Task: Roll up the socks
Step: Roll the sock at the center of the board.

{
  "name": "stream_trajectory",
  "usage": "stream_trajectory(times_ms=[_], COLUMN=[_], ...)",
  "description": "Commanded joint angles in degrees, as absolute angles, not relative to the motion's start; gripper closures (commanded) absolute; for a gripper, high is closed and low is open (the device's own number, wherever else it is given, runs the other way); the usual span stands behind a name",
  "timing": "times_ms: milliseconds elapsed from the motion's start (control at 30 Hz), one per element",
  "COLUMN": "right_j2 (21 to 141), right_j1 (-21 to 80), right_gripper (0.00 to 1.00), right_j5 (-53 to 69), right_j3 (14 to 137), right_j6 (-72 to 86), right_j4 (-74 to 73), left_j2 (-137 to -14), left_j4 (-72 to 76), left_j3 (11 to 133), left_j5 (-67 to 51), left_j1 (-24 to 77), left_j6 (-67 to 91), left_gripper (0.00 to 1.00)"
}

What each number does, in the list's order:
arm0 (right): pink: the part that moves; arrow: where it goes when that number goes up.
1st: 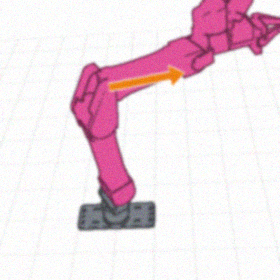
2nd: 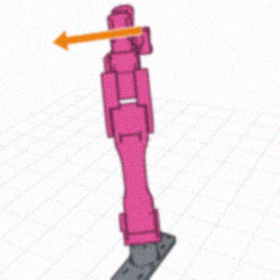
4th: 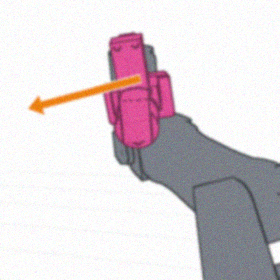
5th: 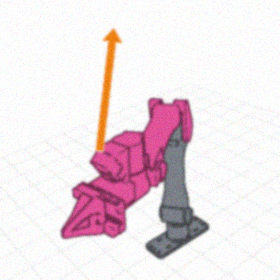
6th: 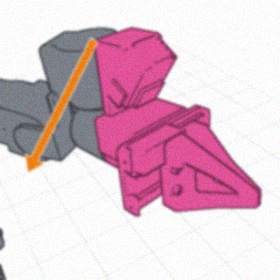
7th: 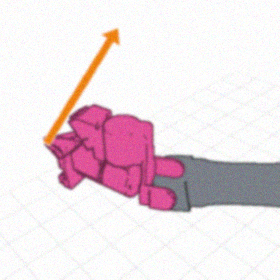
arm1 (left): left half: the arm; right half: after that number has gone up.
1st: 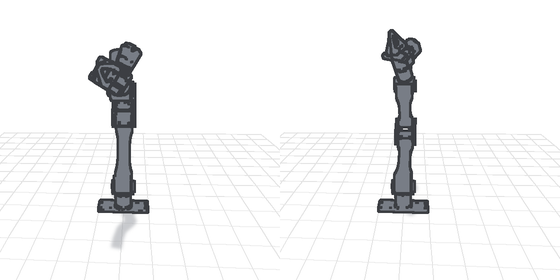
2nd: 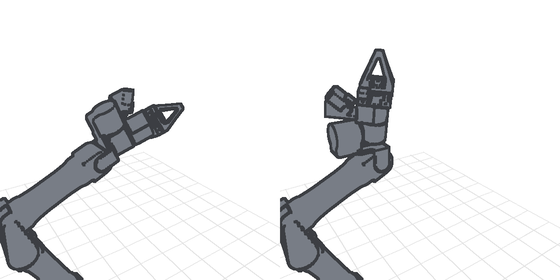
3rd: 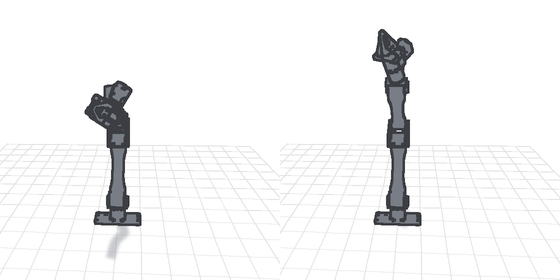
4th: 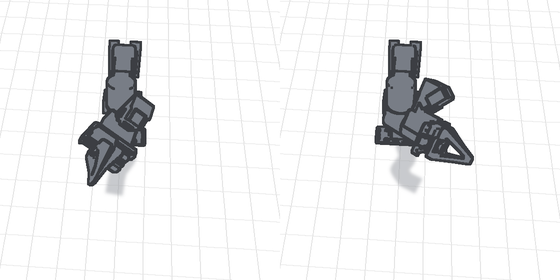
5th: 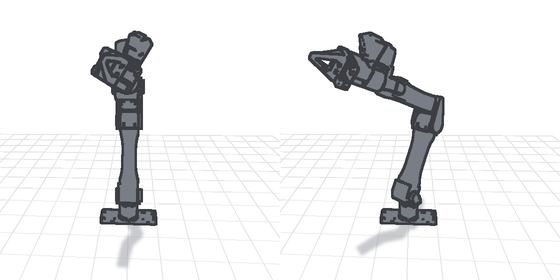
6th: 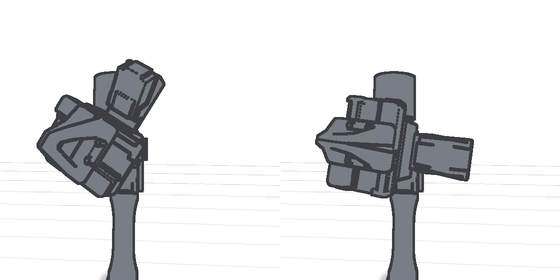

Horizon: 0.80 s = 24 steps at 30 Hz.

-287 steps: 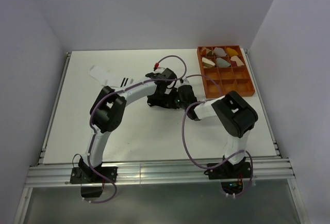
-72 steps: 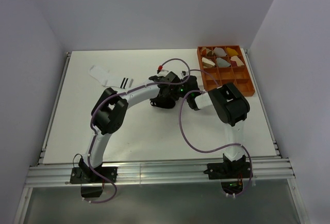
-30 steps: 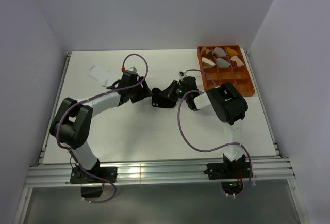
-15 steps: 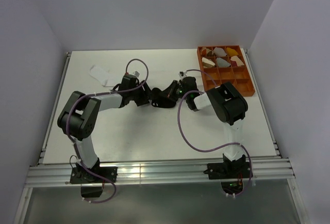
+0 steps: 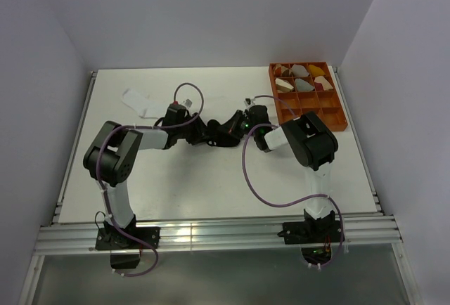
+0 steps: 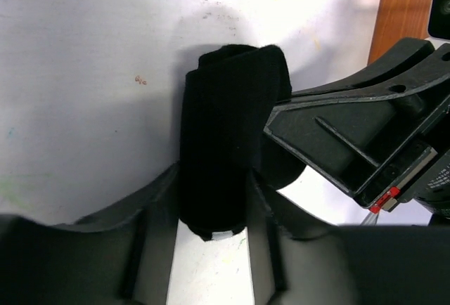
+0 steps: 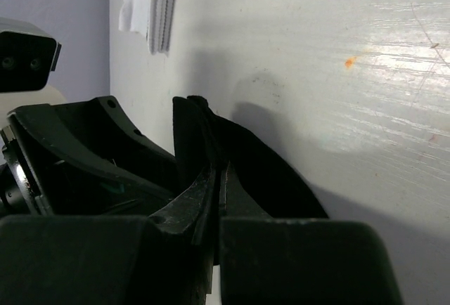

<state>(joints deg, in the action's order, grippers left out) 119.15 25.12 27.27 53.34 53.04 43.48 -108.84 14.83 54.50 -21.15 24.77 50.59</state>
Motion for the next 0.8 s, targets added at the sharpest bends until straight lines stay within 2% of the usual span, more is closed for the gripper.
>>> stream_trajectory(times_ms=[0, 100, 133, 167, 200, 300, 333, 433, 533, 767], right_j2=[118.48, 118.65, 118.65, 118.65, 118.48, 117.52, 117.16, 115.49, 113.82, 111.27], right_j1=[25.66, 25.75, 25.75, 25.75, 25.75, 25.66, 25.66, 25.66, 25.58, 24.7], right_gripper=[1.0, 1.0, 1.0, 1.0, 0.98, 0.82, 0.73, 0.57, 0.52, 0.5], right_j5=[26.72, 26.72, 26.63, 26.8, 26.89, 26.72, 26.63, 25.93, 24.88, 21.97], right_j3=[52.47, 52.38, 52.38, 52.47, 52.3, 52.3, 52.12, 51.77, 50.89, 45.27], right_j6=[51.77, 51.77, 51.94, 51.94, 51.94, 51.94, 52.12, 52.12, 52.91, 58.0], right_j4=[43.07, 43.15, 43.15, 43.24, 43.33, 43.24, 43.24, 42.98, 43.42, 50.88], left_j2=[-111.01, -110.74, -110.22, -109.95, -109.6, -108.63, -108.46, -108.46, -108.89, -113.99], left_j4=[16.08, 15.91, 14.69, 13.72, 12.41, 5.56, 3.19, -7.01, -14.49, -28.29], left_j3=[52.56, 52.47, 52.91, 53.35, 53.78, 57.81, 59.14, 64.15, 68.98, 80.32], left_j5=[-22.59, -22.06, -21.54, -21.01, -19.44, -14.62, -13.11, -4.94, 2.6, 15.88], left_j1=[24.7, 24.7, 24.7, 24.7, 24.7, 24.96, 25.05, 26.45, 29.0, 36.55], left_j6=[50.27, 49.75, 49.49, 49.05, 48.09, 45.63, 44.75, 41.58, 39.29, 35.78], left_gripper=[0.59, 0.81, 0.93, 0.98, 1.0, 1.0, 1.0, 1.0, 1.0, 1.0])
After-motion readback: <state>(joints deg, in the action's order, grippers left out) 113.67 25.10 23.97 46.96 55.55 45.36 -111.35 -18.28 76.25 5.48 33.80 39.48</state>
